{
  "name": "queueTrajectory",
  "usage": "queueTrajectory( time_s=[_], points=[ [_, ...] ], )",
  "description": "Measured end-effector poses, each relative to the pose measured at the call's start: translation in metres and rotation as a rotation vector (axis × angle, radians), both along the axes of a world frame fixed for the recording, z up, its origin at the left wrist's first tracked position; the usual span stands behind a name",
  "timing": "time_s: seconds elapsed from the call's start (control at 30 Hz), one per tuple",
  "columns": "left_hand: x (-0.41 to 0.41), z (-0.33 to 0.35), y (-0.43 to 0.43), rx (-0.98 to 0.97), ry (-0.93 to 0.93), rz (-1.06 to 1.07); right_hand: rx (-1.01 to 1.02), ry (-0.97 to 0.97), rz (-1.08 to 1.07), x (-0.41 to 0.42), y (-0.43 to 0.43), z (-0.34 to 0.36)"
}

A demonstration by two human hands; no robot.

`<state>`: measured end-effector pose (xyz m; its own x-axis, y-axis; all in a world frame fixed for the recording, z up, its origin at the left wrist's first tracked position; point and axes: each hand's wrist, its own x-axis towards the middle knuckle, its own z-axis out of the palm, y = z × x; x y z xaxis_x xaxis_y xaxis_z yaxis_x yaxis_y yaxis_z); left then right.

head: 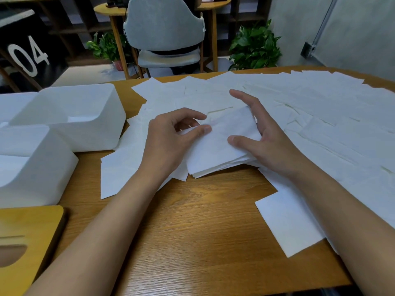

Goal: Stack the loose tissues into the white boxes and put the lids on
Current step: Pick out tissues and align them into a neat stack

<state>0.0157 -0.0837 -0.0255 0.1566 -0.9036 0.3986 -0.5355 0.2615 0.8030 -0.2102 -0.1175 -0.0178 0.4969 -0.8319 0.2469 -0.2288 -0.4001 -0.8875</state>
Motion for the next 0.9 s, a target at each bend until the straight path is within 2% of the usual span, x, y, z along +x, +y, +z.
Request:
queueTrajectory(
  time_s=[0.1,0.13,0.2,0.27,0.37,0.47,0.53,0.63,0.7,0.77,0.9],
  points=[
    [-0.002,0.004,0.0,0.039,0.026,0.031,-0.01,-0.089,-0.022,-0.002,-0.002,0.001],
    [-0.002,0.006,0.0,0.105,0.08,-0.001,0.001,-0.123,-0.029,-0.003,-0.002,0.002],
    [-0.003,0.008,0.001,0.267,0.302,-0.142,0.028,-0.175,-0.049,-0.005,-0.005,0.001],
    [-0.005,0.007,0.004,0.315,0.403,-0.215,0.065,-0.195,-0.064,-0.006,-0.006,0.002],
    [-0.008,0.006,0.006,0.236,0.274,-0.148,0.126,-0.189,0.001,-0.008,-0.006,0.004],
    [-0.006,0.001,0.003,0.16,0.231,-0.132,0.141,-0.12,0.028,-0.01,-0.006,0.004],
    [-0.007,-0.005,0.002,0.092,0.131,-0.092,0.152,-0.088,-0.032,-0.011,-0.007,0.001],
    [-0.013,-0.011,0.002,-0.077,-0.146,-0.018,0.125,-0.106,-0.162,-0.012,-0.011,-0.001],
    [-0.018,-0.01,0.005,-0.149,-0.203,-0.076,0.103,-0.113,-0.237,-0.013,-0.015,-0.003],
    [-0.025,-0.008,0.011,-0.079,-0.148,-0.24,0.08,-0.086,-0.292,-0.014,-0.017,-0.005],
    [-0.046,-0.01,0.027,0.233,-0.069,-0.554,0.084,-0.087,-0.307,-0.012,-0.016,-0.004]
  ],
)
